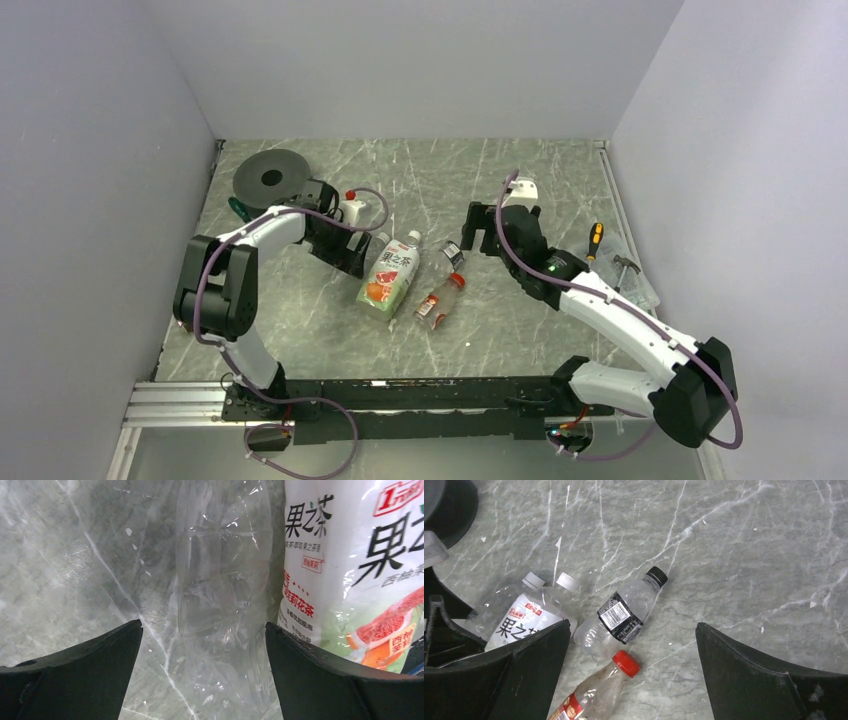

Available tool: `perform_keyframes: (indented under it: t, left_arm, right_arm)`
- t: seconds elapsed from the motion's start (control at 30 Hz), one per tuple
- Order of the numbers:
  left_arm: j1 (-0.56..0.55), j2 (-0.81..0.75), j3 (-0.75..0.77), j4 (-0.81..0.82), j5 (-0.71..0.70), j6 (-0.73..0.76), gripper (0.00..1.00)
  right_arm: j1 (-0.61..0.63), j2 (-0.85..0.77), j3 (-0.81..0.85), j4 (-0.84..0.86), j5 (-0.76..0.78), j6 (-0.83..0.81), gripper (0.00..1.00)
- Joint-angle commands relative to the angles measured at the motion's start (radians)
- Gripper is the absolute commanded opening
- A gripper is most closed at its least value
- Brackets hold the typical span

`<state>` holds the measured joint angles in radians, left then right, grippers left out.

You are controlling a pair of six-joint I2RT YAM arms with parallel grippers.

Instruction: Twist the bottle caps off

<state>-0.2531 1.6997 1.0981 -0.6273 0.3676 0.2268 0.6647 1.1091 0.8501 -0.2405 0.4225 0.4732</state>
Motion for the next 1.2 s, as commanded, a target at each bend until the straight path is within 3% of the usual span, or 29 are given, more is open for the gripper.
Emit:
perform_keyframes:
  t: [0.0, 0.2, 0.5, 0.87, 0.93, 1.03, 1.17]
  left_arm:
    - [-0.007, 0.026, 0.023, 0.015, 0.035, 0.028, 0.99]
    - [-0.045, 0.035, 0.001, 0.039, -0.005, 0.054, 0.99]
    - [-0.046, -0.017, 0.041, -0.014, 0.006, 0.075, 0.46]
    - [-0.046, -0.199, 0.184, -0.131, 0.048, 0.101, 0.35]
    - [-0.046, -0.236, 0.216, -0.159, 0.071, 0.113, 0.33]
    - [-0.046, -0.313, 0.277, -0.183, 0.132, 0.125, 0.21]
    - [-0.046, -0.424, 0.317, -0.176, 0.187, 0.086, 0.20]
  right_arm:
    - [0.007, -0.034, -0.023, 0.004, 0.021, 0.008, 1.00]
    - [0.007, -0.032, -0.044, 0.015, 0.015, 0.019, 1.00]
    - [0.007, 0.005, -0.014, 0.022, -0.023, 0.049, 1.00]
    - [0.032, 0.074, 0.132, 0.023, -0.116, 0.080, 1.00]
    - [0.042, 0.094, 0.181, 0.038, -0.152, 0.091, 1.00]
    - [0.061, 0.140, 0.287, 0.058, -0.199, 0.117, 1.00]
    - [0.091, 0.185, 0.409, 0.115, -0.229, 0.173, 1.00]
